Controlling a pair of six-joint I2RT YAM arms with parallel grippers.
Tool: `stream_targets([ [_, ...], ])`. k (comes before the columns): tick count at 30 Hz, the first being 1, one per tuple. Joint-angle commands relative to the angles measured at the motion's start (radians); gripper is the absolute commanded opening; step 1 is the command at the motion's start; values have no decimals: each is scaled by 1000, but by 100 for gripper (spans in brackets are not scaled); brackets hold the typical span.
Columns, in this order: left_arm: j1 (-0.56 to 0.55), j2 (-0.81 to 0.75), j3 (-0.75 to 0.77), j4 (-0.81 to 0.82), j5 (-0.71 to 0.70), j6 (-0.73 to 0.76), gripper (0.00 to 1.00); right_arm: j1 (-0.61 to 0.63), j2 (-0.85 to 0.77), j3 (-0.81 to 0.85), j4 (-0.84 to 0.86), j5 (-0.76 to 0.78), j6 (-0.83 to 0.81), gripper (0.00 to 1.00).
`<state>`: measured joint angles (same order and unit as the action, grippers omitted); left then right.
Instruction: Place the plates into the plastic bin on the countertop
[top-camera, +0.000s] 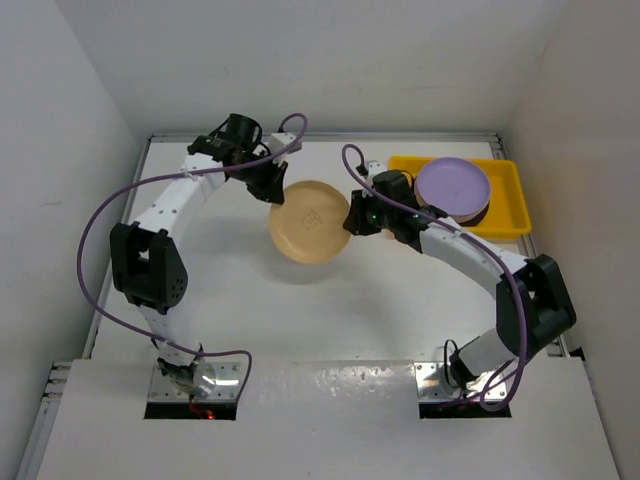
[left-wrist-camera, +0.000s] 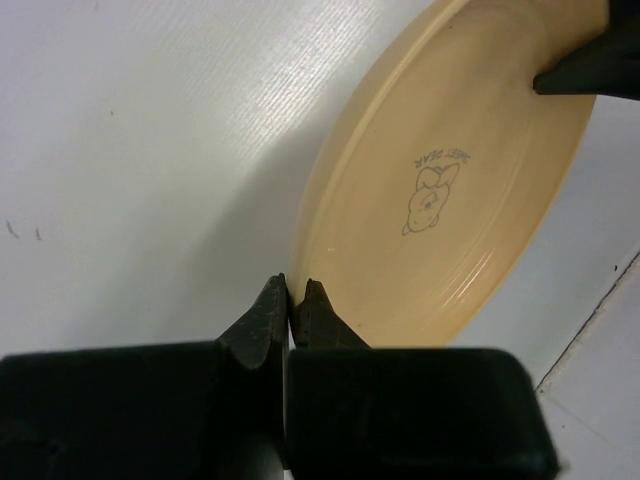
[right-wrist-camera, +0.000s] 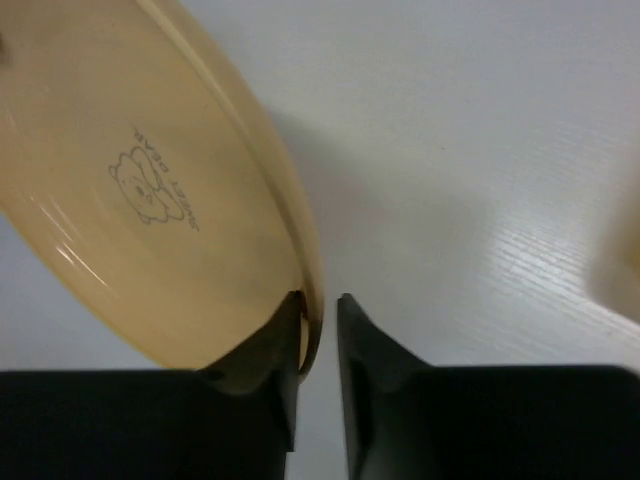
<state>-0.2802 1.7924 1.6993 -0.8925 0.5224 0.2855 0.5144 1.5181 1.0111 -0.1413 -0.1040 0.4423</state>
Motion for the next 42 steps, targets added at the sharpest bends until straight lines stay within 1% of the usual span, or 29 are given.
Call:
stream_targets([
  [1, -10, -14, 56, 4, 37, -14, 0, -1, -4, 31, 97, 27, 47, 19],
  [2, -10, -14, 56, -5, 37, -14, 0, -4, -6, 32, 94, 35, 53, 6],
  [3, -10, -14, 56, -5, 37, -14, 0, -2, -7, 30, 97, 35, 58, 0],
  [4, -10, -14, 56, -5, 37, -14, 0, -13, -13, 29, 98, 44, 74, 0],
  [5, -10, -14, 56, -5, 28, -14, 8, -26, -19, 26, 101, 43, 87, 0],
  [6, -10, -5, 56, -5, 10, -14, 26, -37, -28, 17, 98, 43, 101, 0],
  [7, -10, -5, 66, -5, -1, -14, 47, -83, -38, 8, 103, 35, 154, 0],
  [8, -10, 4, 66, -5, -15, -14, 60, -102, -45, -6, 105, 26, 173, 0],
  [9, 1, 4, 82, -14, -45, -25, 81, -178, -58, -14, 114, 7, 221, 0],
  [10, 12, 4, 95, -14, -61, -25, 87, -200, -71, -32, 114, 3, 234, 0],
  [11, 12, 13, 95, -14, -77, -34, 98, -229, -84, -40, 112, 0, 246, 0],
  [12, 28, 13, 109, -14, -96, -45, 100, -256, -90, -40, 100, -3, 265, 0],
  [13, 51, 13, 109, -3, -126, -54, 100, -346, -101, -49, 80, 3, 280, 0],
  [14, 61, 13, 109, -3, -145, -54, 100, -378, -110, -52, 66, 3, 295, 0],
  [15, 71, 4, 100, -3, -169, -54, 100, -443, -113, -54, 59, 6, 303, 0],
  [17, 105, 4, 85, -3, -170, -54, 100, -578, -111, -52, 34, 1, 332, 0],
  [20, 134, 4, 51, 6, -179, -54, 100, -700, -61, -17, -21, 7, 349, 0],
  [22, 157, 4, 37, 6, -179, -54, 100, -770, -20, 40, -75, 9, 360, 0],
  [24, 167, 4, 16, 6, -168, -45, 100, -816, 36, 91, -102, 7, 369, 0],
  [28, 176, 4, 7, 6, -156, -45, 100, -855, 109, 151, -104, -5, 384, 0],
  [31, 185, 4, 7, 6, -145, -45, 100, -863, 172, 213, -121, -16, 381, 0],
  [32, 185, 4, 7, 6, -145, -45, 100, -864, 197, 236, -148, -11, 369, 2],
  [33, 185, 4, 7, 6, -145, -45, 100, -863, 218, 244, -161, -8, 369, 12],
  [34, 185, 4, 7, 6, -145, -45, 100, -866, 235, 260, -168, -5, 366, 19],
  [35, 185, 4, 7, 6, -145, -45, 100, -869, 250, 270, -187, -10, 352, 38],
  [38, 185, 4, -3, 6, -145, -35, 100, -872, 266, 296, -225, -8, 329, 52],
  [39, 194, 4, -3, 6, -145, -35, 100, -872, 263, 300, -257, -7, 311, 61],
  [41, 194, -5, -3, 6, -145, -35, 100, -870, 255, 311, -279, 13, 286, 69],
  [42, 194, -5, -3, 6, -145, -35, 100, -869, 228, 308, -312, 38, 262, 76],
])
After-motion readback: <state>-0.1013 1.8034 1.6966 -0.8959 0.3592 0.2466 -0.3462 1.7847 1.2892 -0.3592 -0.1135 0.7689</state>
